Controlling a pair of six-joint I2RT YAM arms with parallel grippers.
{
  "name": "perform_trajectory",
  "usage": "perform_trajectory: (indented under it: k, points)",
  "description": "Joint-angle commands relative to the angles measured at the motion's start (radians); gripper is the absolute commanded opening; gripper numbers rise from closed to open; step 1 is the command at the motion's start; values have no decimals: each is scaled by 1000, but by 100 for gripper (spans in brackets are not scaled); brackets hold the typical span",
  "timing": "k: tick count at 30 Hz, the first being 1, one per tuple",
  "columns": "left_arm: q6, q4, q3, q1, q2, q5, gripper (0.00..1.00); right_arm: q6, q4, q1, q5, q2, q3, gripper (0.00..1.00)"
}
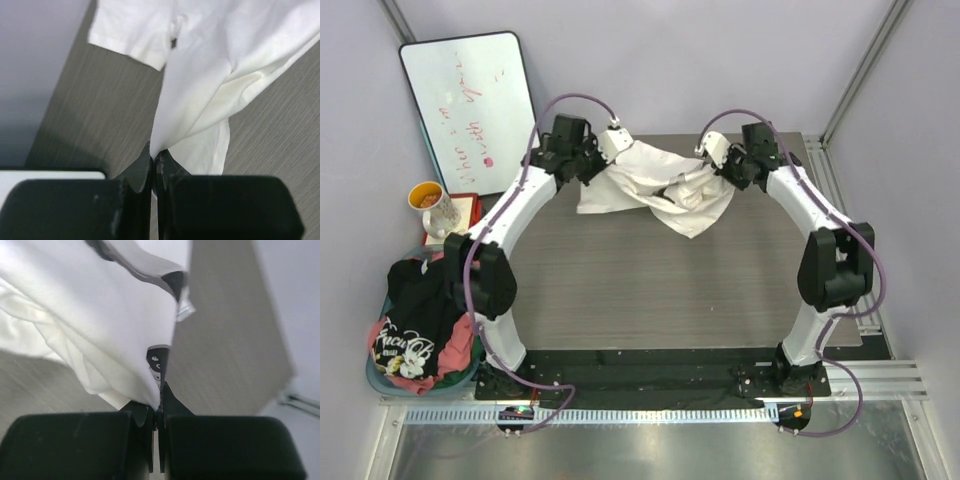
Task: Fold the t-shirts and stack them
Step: Flatten out the tshirt
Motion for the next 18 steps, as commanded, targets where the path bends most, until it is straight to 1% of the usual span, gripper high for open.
perform_trajectory:
  k: [1, 3, 5, 6, 7, 9, 11, 14, 16, 18]
  points:
    - [38, 28, 7, 45, -184, -54, 0, -90, 105, -15, 113, -197, 72, 1]
    - [55, 48, 4, 57, -239, -73, 0, -119, 171, -16, 177, -245, 54, 1]
    - [97, 46, 4, 67, -285, -94, 0, -172, 289, -18, 217, -280, 14, 1]
    - [112, 48, -1, 68, -297, -102, 0, -193, 373, -18, 269, -289, 0, 1]
    - [143, 52, -5, 70, -314, -122, 0, -242, 414, -22, 288, -294, -32, 1]
    - [163, 60, -22, 76, -351, -133, 0, -274, 507, -31, 312, -303, -66, 1]
    - [181, 54, -44, 82, -383, -131, 0, -300, 556, -54, 296, -305, -86, 1]
    - [193, 22, -80, 83, -417, -98, 0, -326, 564, -64, 239, -312, -106, 1]
    - [206, -15, -99, 83, -461, -59, 0, -353, 551, -65, 141, -331, -121, 1]
    - [229, -35, -130, 83, -503, -28, 0, -391, 534, -73, 86, -346, -133, 1]
